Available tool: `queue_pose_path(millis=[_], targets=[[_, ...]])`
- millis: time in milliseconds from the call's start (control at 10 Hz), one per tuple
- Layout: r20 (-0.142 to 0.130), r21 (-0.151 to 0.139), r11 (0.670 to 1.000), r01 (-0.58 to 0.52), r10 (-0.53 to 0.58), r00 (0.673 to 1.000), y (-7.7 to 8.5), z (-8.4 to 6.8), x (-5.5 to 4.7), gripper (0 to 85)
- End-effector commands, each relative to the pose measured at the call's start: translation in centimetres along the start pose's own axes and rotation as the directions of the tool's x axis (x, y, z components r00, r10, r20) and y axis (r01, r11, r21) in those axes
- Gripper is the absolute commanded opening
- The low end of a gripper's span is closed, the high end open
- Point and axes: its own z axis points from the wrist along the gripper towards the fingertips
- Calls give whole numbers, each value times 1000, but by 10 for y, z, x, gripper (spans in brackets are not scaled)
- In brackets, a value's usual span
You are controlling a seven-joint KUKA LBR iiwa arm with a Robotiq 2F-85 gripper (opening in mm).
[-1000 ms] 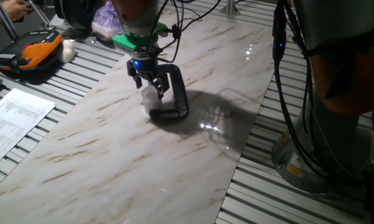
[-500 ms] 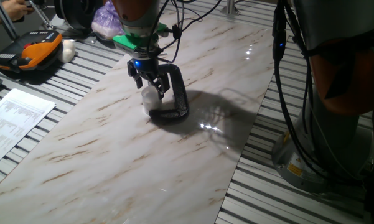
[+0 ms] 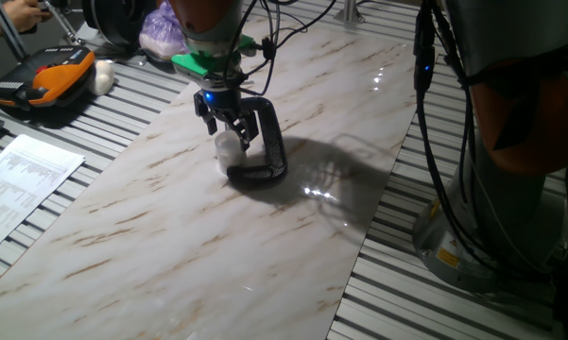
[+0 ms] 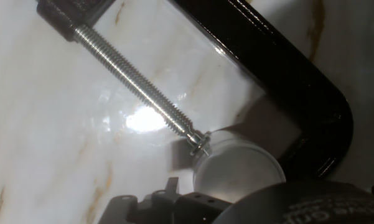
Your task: Unscrew the lid from the jar
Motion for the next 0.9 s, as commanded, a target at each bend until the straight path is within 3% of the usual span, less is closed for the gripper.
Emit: queue_pose_path(millis=[0, 800], targets=[[-2, -2, 1000, 0, 0, 1000, 0, 0, 0, 680], [7, 6, 1000, 8, -8, 1000, 1, 0, 0, 680]])
